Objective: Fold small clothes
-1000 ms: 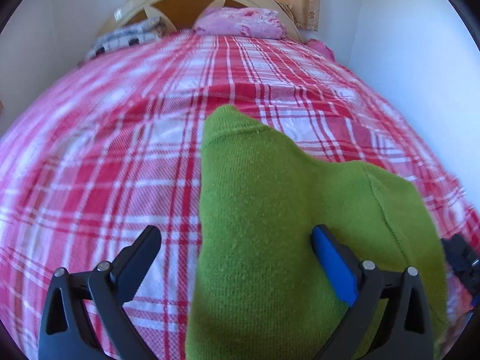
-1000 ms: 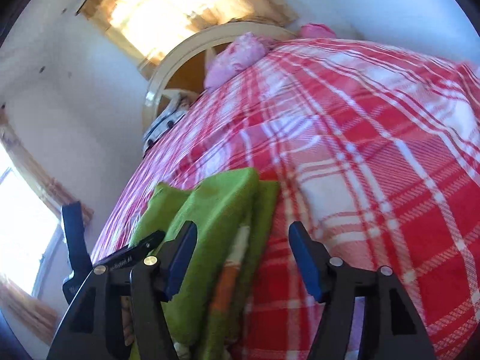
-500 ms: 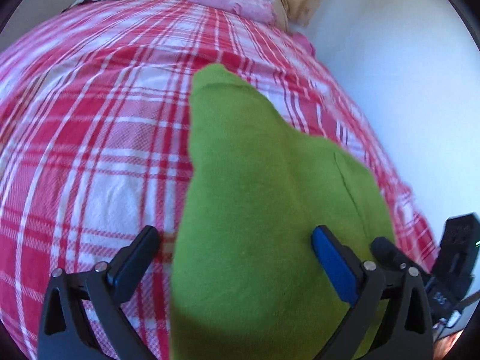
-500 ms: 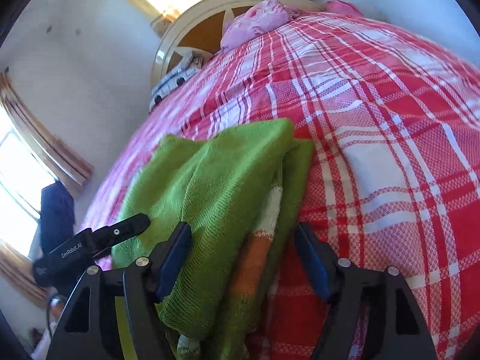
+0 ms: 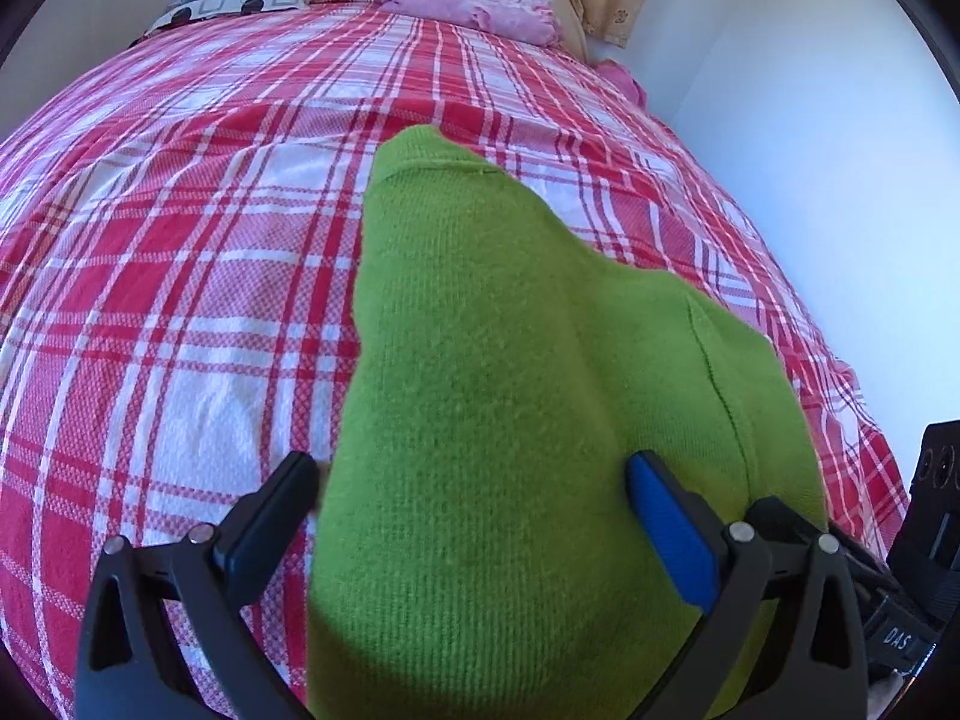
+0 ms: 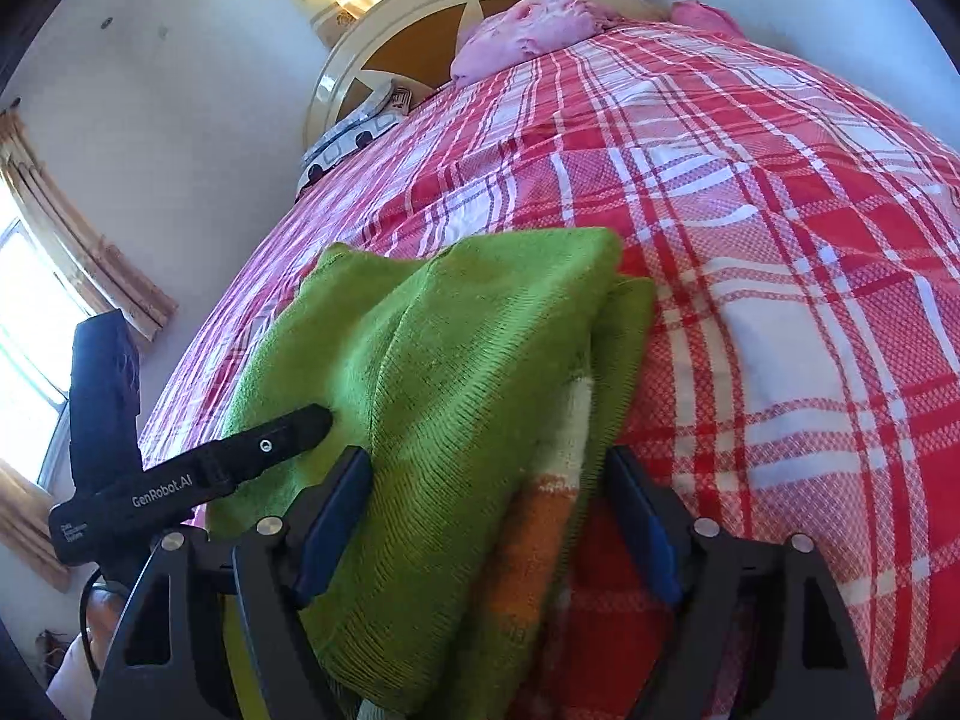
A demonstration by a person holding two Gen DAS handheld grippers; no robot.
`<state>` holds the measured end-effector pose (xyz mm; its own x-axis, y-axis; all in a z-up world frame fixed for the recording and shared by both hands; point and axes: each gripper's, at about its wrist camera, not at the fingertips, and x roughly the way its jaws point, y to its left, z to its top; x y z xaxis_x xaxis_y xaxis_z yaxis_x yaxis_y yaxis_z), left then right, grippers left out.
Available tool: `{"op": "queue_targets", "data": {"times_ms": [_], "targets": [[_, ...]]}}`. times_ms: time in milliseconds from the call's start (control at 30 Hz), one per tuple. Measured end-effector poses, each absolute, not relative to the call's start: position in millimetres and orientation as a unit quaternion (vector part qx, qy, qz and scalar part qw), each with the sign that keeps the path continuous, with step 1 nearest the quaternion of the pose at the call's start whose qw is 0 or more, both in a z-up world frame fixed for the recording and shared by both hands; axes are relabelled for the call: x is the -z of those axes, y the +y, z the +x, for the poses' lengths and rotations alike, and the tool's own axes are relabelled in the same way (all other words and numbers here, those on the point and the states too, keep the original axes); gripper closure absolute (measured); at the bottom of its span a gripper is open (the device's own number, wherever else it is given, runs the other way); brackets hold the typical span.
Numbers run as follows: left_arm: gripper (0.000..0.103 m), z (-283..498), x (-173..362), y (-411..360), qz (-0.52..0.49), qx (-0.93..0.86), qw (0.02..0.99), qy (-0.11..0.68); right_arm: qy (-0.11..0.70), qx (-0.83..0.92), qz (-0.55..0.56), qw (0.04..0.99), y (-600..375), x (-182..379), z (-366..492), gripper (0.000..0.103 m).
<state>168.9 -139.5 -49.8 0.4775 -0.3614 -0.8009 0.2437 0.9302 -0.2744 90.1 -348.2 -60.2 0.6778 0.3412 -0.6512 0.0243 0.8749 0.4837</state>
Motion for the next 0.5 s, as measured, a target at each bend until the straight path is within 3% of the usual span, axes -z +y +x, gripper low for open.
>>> {"op": "queue_targets", "data": {"times_ms": [67,100,133,300,400,500], "targets": [[0.0,168,50,-138,-0.063,0.177,0.858,0.477,0.388,-0.096,0.239,0.885,-350,61,88,0.039],[0.0,168,50,-138,-0.064,0.178,0.859,0.476,0.388,-0.109,0.249,0.881,-350,63,89,0.054],[0.0,168,51,-138,-0.063,0.179,0.859,0.475,0.388,-0.117,0.259,0.877,-351,65,89,0.061],[0.0,164,50,-140,-0.054,0.173,0.865,0.469,0.375,-0.117,0.256,0.883,-350,61,85,0.071],[0.012,156,45,-147,-0.031,0.173,0.875,0.452,0.372,-0.108,0.243,0.89,-346,58,83,0.072],[0.016,147,40,-159,0.017,0.154,0.89,0.429,0.372,-0.102,0.237,0.892,-346,58,84,0.072]]}}
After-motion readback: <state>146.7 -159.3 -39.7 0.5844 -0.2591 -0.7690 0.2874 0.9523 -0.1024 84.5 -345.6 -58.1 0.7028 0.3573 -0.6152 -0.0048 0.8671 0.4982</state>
